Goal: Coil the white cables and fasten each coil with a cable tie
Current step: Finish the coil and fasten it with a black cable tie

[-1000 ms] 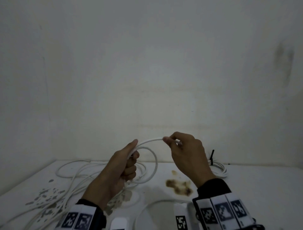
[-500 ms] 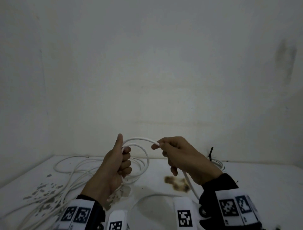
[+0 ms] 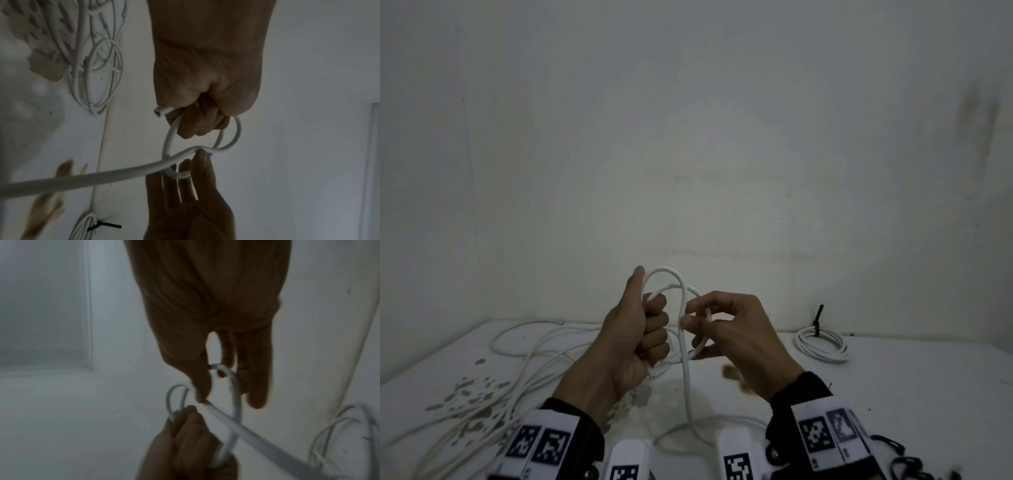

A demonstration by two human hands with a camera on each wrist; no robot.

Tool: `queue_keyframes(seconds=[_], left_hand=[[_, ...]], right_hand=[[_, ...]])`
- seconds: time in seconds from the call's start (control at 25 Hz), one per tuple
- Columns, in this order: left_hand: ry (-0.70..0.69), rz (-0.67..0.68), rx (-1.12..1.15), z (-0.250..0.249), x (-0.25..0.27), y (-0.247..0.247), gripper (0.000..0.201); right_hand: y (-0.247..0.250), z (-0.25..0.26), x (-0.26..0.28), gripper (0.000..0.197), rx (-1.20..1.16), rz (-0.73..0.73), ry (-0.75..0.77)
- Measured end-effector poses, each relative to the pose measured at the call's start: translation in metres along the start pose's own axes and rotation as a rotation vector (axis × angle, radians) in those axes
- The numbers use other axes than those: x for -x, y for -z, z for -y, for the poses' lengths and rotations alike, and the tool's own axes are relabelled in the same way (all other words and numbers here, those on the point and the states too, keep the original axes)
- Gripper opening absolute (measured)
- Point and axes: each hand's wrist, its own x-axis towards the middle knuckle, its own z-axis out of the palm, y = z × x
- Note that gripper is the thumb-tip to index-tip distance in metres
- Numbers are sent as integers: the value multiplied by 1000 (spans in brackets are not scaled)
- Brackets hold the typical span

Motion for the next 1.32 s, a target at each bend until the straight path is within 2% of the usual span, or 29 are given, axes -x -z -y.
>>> queue_keyframes(seconds=[0.16, 0.24, 0.36, 0.48, 0.56, 0.68, 0.76, 0.96, 1.04, 1.2, 1.24, 1.28, 1.32], left_hand=[[19, 56, -36, 1, 2, 0, 59], [27, 73, -49, 1, 3, -1, 56], [7, 92, -156, 2, 5, -7, 52], [-24, 83, -179, 3, 5, -11, 49], [-43, 89, -173, 3, 4, -10, 47], [-26, 100, -105, -1, 0, -2, 42], [-3, 122, -30, -2, -2, 6, 42], [110, 254, 236, -4, -7, 16, 36], [104, 230, 186, -5, -9, 19, 33], [70, 126, -21, -6, -10, 22, 34], [64, 119, -48, -7, -10, 22, 35], [58, 115, -58, -8, -11, 21, 36], [51, 107, -55, -10, -11, 21, 36]], right_hand=[[-5, -7, -5, 41, 4, -85, 65], [-9, -9, -6, 39, 244, -177, 149], [-12, -17, -9, 27, 713, -419, 348], [0, -22, -10, 28, 833, -569, 257], [7, -21, -11, 19, 659, -512, 140], [14, -11, -12, 18, -34, -146, -179], [18, -6, -11, 22, -254, -6, -245], [6, -6, -14, 34, -631, -33, -248], [6, -8, -16, 37, -598, -45, -209], [16, -4, -11, 39, 39, -177, -66], [20, 1, -10, 39, 75, -195, -72], [25, 6, -9, 36, 10, -195, -86], [29, 11, -9, 30, -153, -169, -120]])
